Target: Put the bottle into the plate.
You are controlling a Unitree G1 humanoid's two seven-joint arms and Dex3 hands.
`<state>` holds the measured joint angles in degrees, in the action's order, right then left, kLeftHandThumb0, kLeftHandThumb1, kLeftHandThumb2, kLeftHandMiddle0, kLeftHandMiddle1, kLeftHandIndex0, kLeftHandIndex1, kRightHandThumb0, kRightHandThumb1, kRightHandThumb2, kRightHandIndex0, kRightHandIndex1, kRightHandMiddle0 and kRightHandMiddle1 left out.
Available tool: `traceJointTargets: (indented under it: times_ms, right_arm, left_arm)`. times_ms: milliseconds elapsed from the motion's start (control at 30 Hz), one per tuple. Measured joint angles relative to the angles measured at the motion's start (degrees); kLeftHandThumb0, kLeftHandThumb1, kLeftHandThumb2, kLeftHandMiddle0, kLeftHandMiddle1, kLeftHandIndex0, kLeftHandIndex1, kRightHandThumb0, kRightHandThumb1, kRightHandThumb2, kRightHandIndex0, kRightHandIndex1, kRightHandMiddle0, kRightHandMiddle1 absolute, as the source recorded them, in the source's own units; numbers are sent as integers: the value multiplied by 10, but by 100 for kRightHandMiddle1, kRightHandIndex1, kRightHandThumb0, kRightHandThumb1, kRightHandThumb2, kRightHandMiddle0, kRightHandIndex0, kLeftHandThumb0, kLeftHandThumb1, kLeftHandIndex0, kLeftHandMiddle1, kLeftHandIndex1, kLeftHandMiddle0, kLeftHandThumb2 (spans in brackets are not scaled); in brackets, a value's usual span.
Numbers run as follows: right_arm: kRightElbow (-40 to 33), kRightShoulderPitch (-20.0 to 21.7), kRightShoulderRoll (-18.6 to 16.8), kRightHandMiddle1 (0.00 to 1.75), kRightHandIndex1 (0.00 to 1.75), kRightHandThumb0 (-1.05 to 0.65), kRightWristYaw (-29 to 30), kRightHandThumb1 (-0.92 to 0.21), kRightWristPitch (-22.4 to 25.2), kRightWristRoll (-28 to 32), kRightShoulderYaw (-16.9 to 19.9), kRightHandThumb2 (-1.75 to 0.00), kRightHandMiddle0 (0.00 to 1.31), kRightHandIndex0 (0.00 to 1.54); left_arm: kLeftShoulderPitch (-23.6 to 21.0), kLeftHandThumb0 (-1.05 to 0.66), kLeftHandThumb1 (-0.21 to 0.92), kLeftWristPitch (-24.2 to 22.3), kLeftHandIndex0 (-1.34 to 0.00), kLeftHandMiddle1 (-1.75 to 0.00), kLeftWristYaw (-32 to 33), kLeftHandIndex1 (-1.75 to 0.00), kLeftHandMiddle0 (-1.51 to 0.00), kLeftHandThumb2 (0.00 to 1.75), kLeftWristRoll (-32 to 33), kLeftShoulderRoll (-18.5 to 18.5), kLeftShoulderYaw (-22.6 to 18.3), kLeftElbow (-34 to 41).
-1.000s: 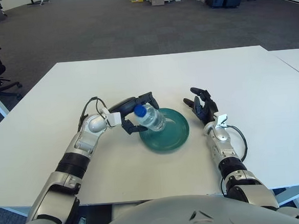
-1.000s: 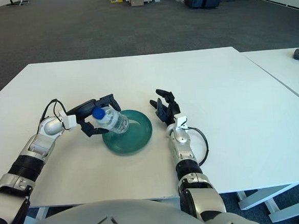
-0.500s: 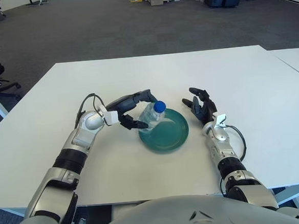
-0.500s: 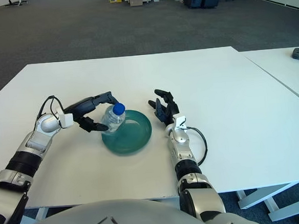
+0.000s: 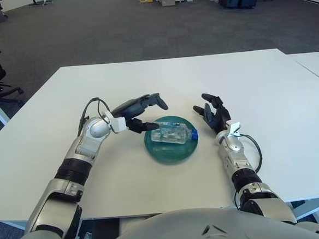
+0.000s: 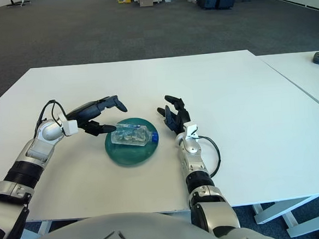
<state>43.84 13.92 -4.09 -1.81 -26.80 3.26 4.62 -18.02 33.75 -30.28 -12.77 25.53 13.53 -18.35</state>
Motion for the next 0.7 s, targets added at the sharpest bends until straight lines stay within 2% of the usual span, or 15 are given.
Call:
traceJointTargets:
  times_ms: [200,700]
  right_arm:
    - [0,0,-1,91,19,-56,1,-92,-1,0,-1,-62,5,78]
    - [0,-1,-2,91,23,-56,-2,-92,-2,0,-2,-62,4,79]
  left_arm:
    - [0,-85,92,-12,-18,-38,3,-119,-22,44,-4,0,0,1]
    - [2,-81,92,-68,-17,-21,-13,-119,-29,40,13,0,0,27]
